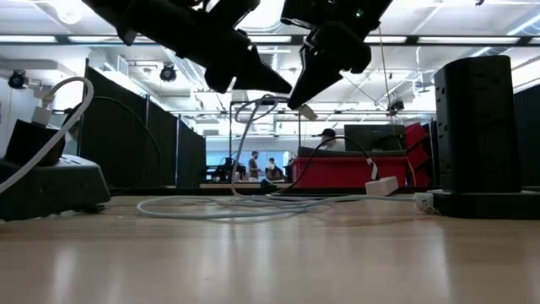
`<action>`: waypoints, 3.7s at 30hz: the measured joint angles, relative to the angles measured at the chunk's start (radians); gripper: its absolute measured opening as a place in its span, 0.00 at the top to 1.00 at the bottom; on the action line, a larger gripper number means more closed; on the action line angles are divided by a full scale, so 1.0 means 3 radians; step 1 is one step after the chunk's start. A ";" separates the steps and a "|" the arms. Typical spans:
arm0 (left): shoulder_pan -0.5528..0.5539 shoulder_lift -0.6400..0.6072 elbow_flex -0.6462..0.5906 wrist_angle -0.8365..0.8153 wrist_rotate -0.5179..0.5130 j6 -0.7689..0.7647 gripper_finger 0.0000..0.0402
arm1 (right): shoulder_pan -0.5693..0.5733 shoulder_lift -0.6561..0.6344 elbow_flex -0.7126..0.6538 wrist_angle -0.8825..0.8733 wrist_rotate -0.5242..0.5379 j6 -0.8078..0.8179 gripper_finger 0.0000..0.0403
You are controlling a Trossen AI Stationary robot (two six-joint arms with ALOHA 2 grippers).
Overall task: Insert USB
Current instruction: Insert the white charger cable into the right black outlet extension
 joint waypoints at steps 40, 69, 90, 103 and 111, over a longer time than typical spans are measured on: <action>-0.0010 -0.0239 -0.0028 -0.0318 0.0025 -0.0141 1.00 | 0.0105 -0.0054 0.0435 -0.1131 -0.0174 0.0128 0.77; -0.0193 -0.0560 -0.0117 -0.0391 -0.0086 -0.0202 1.00 | 0.0298 -0.0219 0.0424 -0.0817 0.0089 0.0133 0.79; -0.0193 -0.0560 -0.0117 -0.0390 -0.0048 -0.0202 1.00 | 0.0267 -0.0212 0.0422 -0.0721 0.0090 0.0099 0.91; -0.0193 -0.0560 -0.0117 -0.0337 0.0014 -0.0201 1.00 | 0.0237 -0.0209 0.0422 -0.0747 0.0117 0.0179 0.83; -0.0193 -0.0559 -0.0117 -0.0335 0.0010 -0.0216 1.00 | 0.0234 -0.0209 0.0420 -0.0761 0.0115 0.0124 0.98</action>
